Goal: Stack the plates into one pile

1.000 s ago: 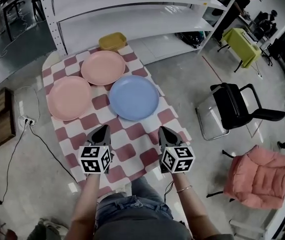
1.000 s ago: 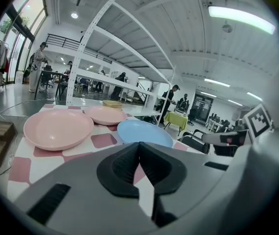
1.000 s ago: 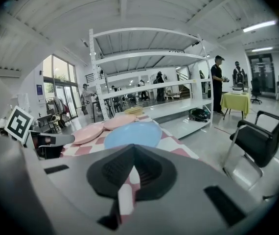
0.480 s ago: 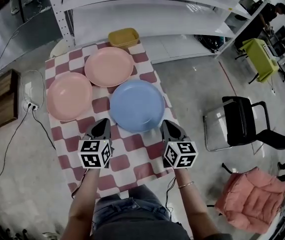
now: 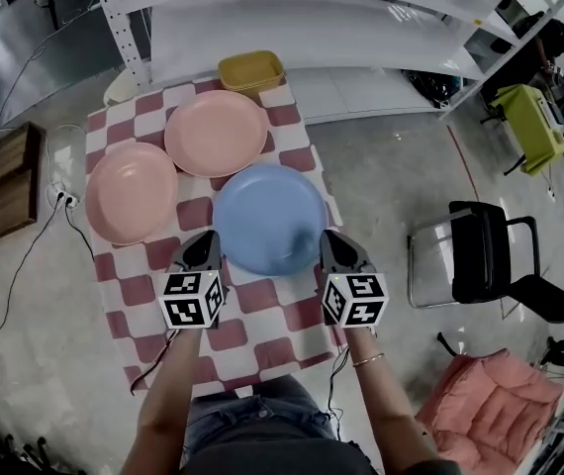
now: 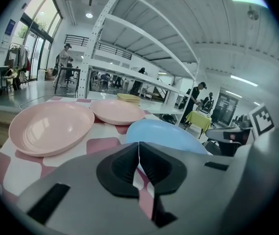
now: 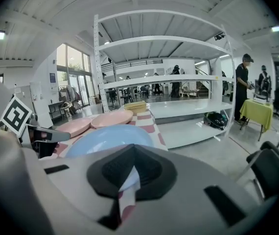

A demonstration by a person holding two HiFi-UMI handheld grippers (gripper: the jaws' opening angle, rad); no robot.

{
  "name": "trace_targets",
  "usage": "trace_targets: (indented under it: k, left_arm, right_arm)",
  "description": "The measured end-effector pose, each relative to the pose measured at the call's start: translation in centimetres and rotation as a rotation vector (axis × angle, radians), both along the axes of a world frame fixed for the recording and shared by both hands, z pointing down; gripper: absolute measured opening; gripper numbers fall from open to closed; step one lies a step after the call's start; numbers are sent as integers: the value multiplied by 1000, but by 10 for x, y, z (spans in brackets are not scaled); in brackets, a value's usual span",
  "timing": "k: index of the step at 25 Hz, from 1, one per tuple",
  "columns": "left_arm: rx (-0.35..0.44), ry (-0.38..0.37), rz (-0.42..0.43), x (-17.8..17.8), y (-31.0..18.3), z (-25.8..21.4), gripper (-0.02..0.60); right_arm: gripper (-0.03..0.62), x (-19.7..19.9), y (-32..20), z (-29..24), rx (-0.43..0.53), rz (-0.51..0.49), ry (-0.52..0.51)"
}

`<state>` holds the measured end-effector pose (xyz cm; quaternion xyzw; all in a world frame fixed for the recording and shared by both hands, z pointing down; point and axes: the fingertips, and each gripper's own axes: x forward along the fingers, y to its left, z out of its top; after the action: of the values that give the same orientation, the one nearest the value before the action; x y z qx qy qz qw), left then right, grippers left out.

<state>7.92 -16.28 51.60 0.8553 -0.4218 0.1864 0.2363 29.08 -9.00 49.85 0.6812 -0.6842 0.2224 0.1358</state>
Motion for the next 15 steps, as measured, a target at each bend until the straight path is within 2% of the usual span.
trace_targets:
  k: [9,12,15]
  left_arm:
    - [-31,-18,-34,5,-15,11,20]
    - [-35,-30,-40,6,-19,15,62]
    - [-34,-51,-58,5,-23,18,106]
  right_arm:
    - [11,12,-21,15,-43,-27,24]
    - [21,17,-26,18,-61,-26,34]
    - [79,23,-29,24,-87,-19,38]
